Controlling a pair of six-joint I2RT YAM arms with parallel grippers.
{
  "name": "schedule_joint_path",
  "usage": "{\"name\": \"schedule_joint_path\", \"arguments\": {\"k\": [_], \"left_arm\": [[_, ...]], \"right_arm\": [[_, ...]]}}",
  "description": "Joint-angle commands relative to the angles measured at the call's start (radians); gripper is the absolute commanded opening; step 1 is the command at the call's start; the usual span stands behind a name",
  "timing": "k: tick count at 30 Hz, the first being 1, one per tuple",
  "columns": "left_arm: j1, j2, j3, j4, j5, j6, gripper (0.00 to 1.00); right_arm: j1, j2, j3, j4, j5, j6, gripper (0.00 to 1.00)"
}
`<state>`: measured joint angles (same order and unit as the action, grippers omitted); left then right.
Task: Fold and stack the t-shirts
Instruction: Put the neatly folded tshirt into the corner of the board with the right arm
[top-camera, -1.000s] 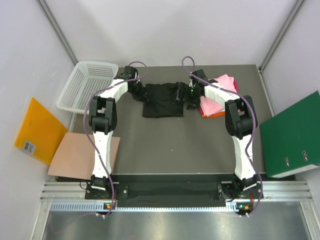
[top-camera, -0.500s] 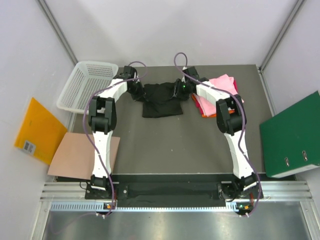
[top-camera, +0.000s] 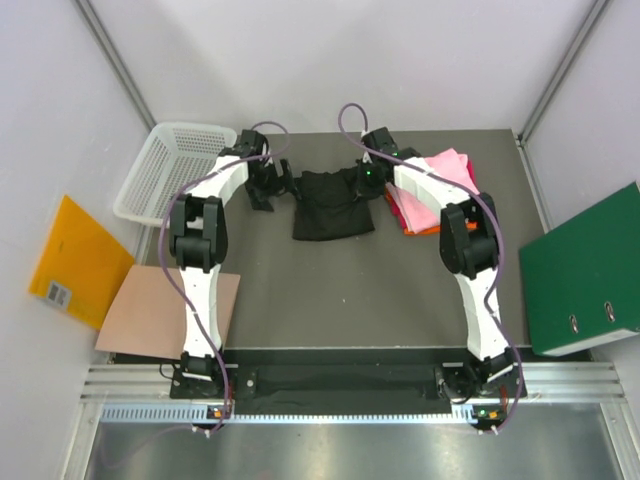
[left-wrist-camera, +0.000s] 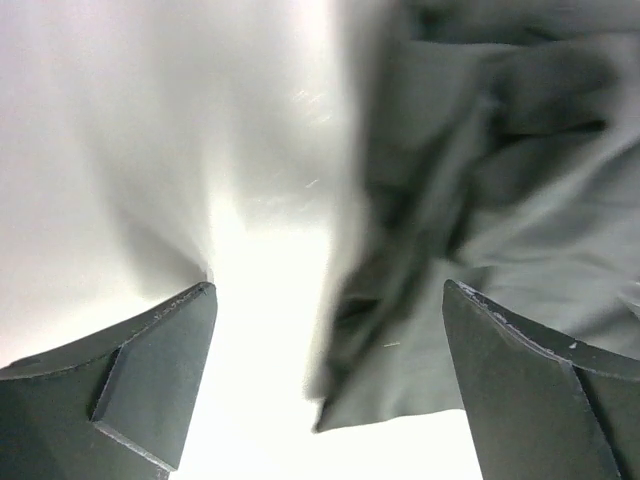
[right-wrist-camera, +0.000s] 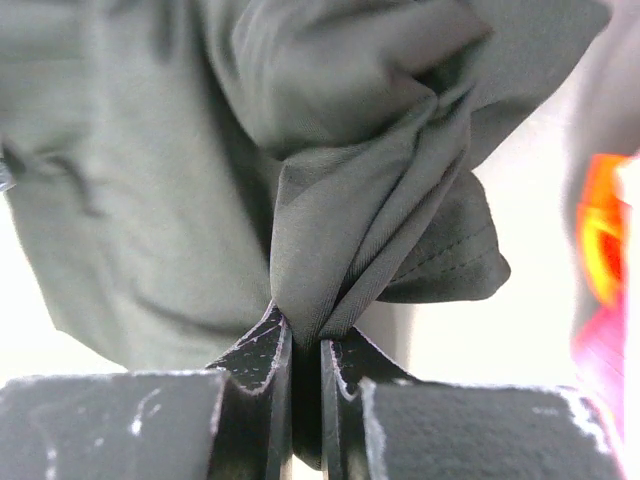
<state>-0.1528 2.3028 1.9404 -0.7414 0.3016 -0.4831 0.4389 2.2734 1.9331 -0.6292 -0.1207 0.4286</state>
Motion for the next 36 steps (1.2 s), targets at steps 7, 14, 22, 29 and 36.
{"name": "schedule_joint_path", "arguments": {"k": [7,14,22,29,36], "left_arm": [[0.010,-0.167,-0.119,-0.030,-0.064,0.032,0.99],[0.012,-0.171,-0.187,-0.033,-0.058,0.032,0.99],[0.012,-0.164,-0.205,-0.036,-0.059,0.044,0.99],[0.010,-0.151,-0.216,-0.046,-0.064,0.044,0.99],[0.010,-0.138,-0.228,-0.042,-0.065,0.043,0.99]], "right_arm": [[0.004,-0.150,0.154,-0.133,0.084,-0.182,0.05],[-0.025,-0.172,0.208,-0.168,0.110,-0.201,0.06],[-0.147,-0.270,0.234,-0.171,0.093,-0.185,0.08],[-0.307,-0.382,0.156,-0.149,0.052,-0.180,0.09],[-0.431,-0.459,-0.132,-0.087,0.015,-0.133,0.11]]}}
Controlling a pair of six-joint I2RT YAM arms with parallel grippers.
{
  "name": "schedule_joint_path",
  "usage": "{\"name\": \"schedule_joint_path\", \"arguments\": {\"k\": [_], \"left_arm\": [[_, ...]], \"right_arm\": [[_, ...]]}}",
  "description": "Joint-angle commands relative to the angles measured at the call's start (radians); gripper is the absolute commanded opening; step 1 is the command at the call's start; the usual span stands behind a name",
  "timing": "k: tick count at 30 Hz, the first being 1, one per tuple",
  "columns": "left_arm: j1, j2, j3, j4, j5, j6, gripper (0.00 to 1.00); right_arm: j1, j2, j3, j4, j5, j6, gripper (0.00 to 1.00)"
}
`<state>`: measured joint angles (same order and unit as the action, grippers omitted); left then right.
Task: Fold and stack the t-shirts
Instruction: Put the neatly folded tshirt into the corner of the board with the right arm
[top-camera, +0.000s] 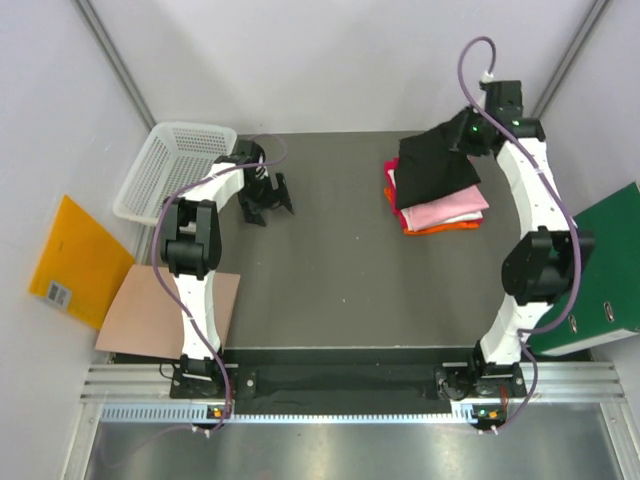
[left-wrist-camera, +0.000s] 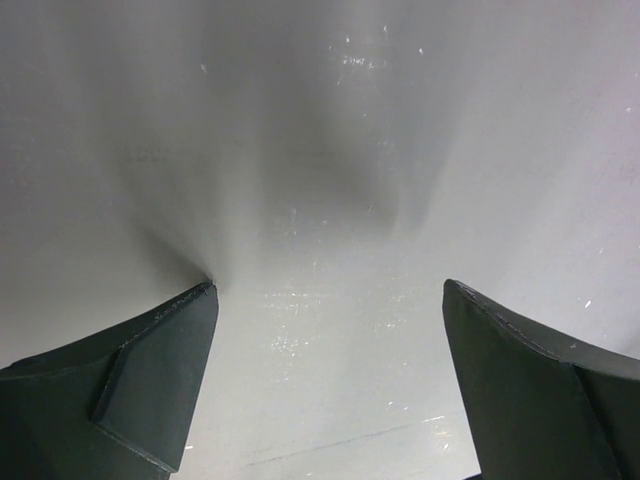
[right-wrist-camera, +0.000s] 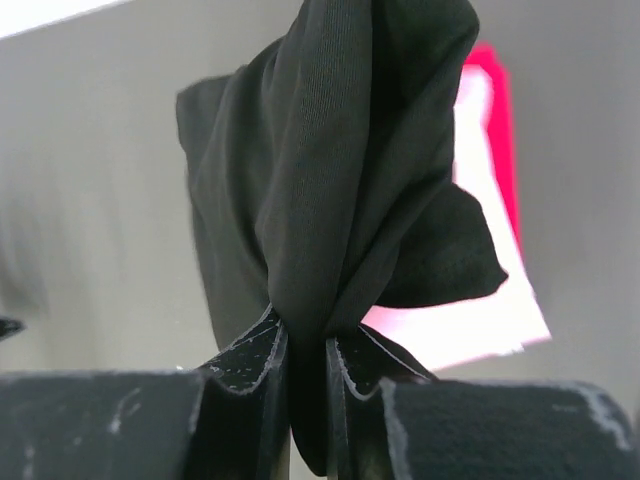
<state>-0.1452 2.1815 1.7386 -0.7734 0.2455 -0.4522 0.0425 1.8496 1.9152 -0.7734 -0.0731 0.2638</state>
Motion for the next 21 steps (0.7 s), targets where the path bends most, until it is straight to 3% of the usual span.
{"name": "schedule_joint_path", "arguments": {"k": [1,8,13,19,21], "left_arm": [[0.002,-0.012,-0.027,-0.012,-0.009,0.012,0.99],[0.002,0.001,-0.007,-0.027,-0.009,0.017,0.98],[0.002,-0.003,-0.004,-0.033,-0.017,0.021,0.98],[0.002,-0.006,-0.016,-0.035,-0.020,0.014,0.98],[0.002,-0.003,-0.022,-0.032,-0.017,0.010,0.98]], "right_arm": [[-0.070,-0.024,-0.133,0.054,-0.046,0.031,0.11],[-0.078,0.129,-0.194,0.045,-0.037,-0.008,0.16],[-0.078,0.183,-0.130,0.030,0.062,-0.009,0.17],[-0.079,0.125,-0.117,0.089,0.116,-0.005,0.19],[-0.079,0.112,-0.122,0.111,0.140,-0.009,0.28]]}}
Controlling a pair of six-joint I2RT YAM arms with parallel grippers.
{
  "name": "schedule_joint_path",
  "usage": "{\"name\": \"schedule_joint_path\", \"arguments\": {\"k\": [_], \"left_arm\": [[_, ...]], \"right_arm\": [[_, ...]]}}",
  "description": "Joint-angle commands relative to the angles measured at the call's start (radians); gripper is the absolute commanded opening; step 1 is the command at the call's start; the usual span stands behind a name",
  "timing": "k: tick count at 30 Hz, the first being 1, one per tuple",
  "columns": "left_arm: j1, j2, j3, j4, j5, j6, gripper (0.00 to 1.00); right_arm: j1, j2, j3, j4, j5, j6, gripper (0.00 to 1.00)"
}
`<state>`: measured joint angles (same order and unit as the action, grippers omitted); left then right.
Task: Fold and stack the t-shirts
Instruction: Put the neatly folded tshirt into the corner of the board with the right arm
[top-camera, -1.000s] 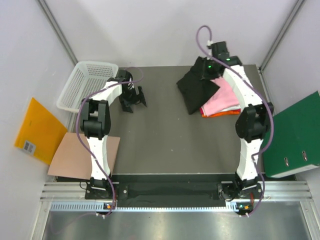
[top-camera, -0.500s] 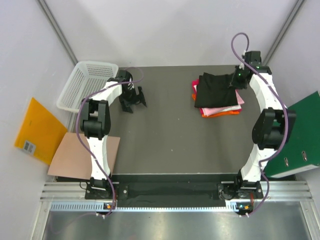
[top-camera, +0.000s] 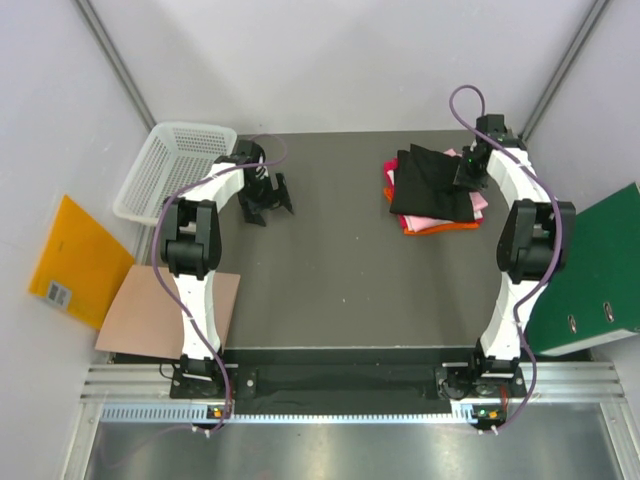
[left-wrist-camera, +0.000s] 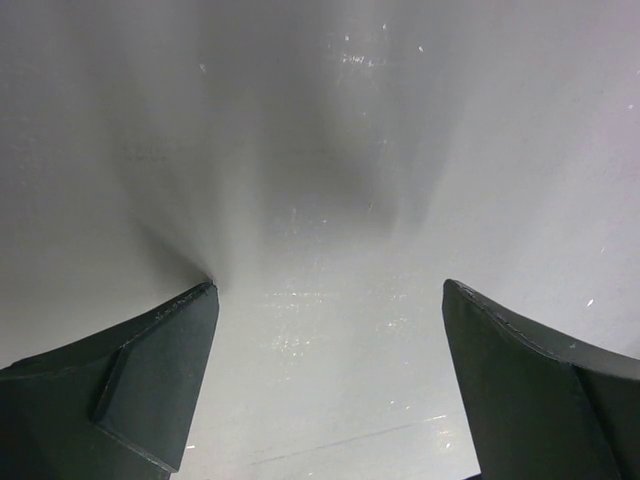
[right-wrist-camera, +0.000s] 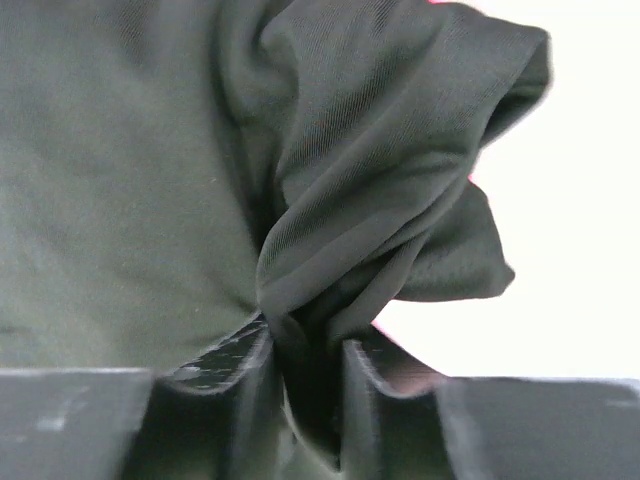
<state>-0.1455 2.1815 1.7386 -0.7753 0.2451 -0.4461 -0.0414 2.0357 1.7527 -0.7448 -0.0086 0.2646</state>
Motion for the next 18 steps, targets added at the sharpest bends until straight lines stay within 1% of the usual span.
{"name": "schedule_joint_path", "arguments": {"k": [1,3,5,7,8,11,12,14,16,18], "left_arm": [[0.001,-0.005,-0.024,-0.028,-0.018,0.003,0.98],[0.001,0.000,-0.025,-0.028,-0.015,0.001,0.98],[0.001,0.001,-0.021,-0.027,-0.013,0.000,0.98],[0.000,0.000,-0.017,-0.030,-0.012,0.001,0.98],[0.000,0.001,-0.013,-0.033,-0.013,0.003,0.98],[0.000,0.003,-0.011,-0.039,-0.017,0.007,0.98],[0.000,0.001,-0.011,-0.041,-0.017,0.007,0.98],[0.000,-0.002,-0.016,-0.042,-0.017,0.009,0.98],[-0.002,0.000,-0.024,-0.038,-0.015,0.009,0.98],[-0.002,0.000,-0.027,-0.038,-0.010,0.010,0.98]], "right_arm": [[0.006,-0.062,0.050,0.085,0.076,-0.011,0.32],[0.005,-0.023,0.088,0.039,0.111,-0.028,0.34],[0.006,0.049,0.160,-0.023,0.153,-0.033,0.34],[0.006,0.073,0.169,-0.024,0.157,-0.037,0.36],[0.009,0.072,0.159,-0.016,0.173,-0.041,0.36],[0.017,0.021,0.087,0.080,0.231,-0.047,0.37],[0.017,0.008,0.071,0.113,0.229,-0.051,0.41],[0.017,0.003,0.079,0.105,0.231,-0.054,0.42],[0.020,0.020,0.106,0.072,0.265,-0.056,0.45],[0.024,0.026,0.123,0.036,0.303,-0.054,0.52]]}}
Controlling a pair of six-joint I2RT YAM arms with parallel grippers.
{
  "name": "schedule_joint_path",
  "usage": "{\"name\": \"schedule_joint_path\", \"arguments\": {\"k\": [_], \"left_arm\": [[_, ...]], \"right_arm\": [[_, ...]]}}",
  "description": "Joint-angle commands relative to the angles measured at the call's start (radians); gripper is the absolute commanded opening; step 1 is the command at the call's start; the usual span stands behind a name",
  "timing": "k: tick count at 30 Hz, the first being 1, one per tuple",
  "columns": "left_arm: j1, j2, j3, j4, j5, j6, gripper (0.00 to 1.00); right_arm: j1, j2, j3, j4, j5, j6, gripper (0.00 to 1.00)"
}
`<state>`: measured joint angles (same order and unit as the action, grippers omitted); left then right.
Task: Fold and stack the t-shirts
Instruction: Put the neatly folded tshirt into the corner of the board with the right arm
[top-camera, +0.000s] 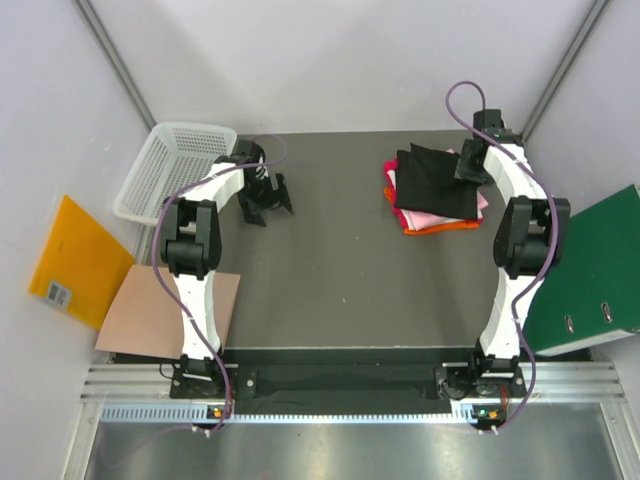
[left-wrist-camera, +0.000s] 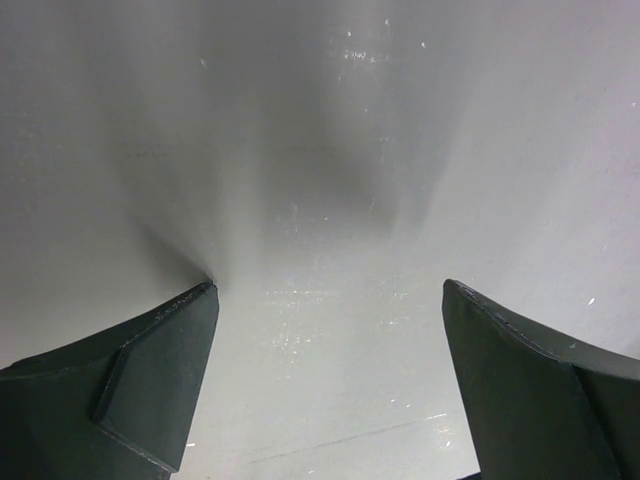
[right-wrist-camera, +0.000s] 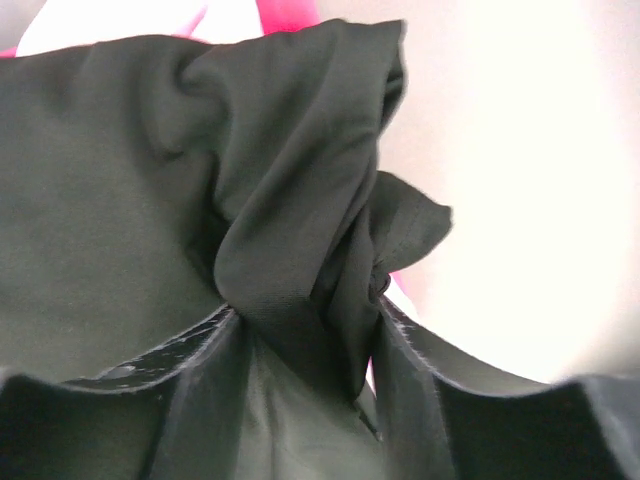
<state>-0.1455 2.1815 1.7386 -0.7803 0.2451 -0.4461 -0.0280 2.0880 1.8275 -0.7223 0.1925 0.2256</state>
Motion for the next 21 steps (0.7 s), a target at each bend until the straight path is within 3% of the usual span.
{"name": "schedule_joint_path", "arguments": {"k": [1,2,3,9,13,15,16,17,18,21], "left_arm": [[-0.002,-0.002,-0.030,-0.033,-0.009,0.012,0.98],[-0.002,-0.006,-0.034,-0.031,-0.007,0.014,0.98],[-0.002,-0.009,-0.036,-0.030,-0.009,0.014,0.98],[-0.003,-0.026,-0.080,-0.005,-0.006,0.011,0.98],[-0.006,-0.034,-0.109,0.007,0.003,0.007,0.98],[-0.012,-0.034,-0.111,0.009,0.003,0.007,0.98],[-0.014,-0.034,-0.113,0.007,0.003,0.009,0.98],[-0.016,-0.035,-0.111,0.007,0.005,0.007,0.98],[-0.017,-0.035,-0.111,0.007,0.003,0.007,0.98],[-0.017,-0.048,-0.117,0.007,0.000,0.007,0.98]], "right_arm": [[0.016,-0.034,0.055,-0.009,0.120,-0.014,0.55],[0.020,-0.046,0.052,-0.015,0.136,-0.012,0.74],[0.051,-0.066,0.043,-0.016,0.162,-0.017,0.99],[0.184,-0.322,-0.086,0.096,0.188,-0.048,1.00],[0.240,-0.304,-0.014,0.069,0.055,-0.014,1.00],[0.272,-0.246,0.031,0.055,-0.052,-0.003,0.87],[0.283,-0.224,0.044,0.052,-0.083,0.007,0.70],[0.296,-0.197,0.059,0.050,-0.115,0.012,0.13],[0.325,-0.134,0.105,0.017,-0.128,0.021,0.00],[0.378,0.007,0.223,-0.049,-0.148,0.021,0.00]]}}
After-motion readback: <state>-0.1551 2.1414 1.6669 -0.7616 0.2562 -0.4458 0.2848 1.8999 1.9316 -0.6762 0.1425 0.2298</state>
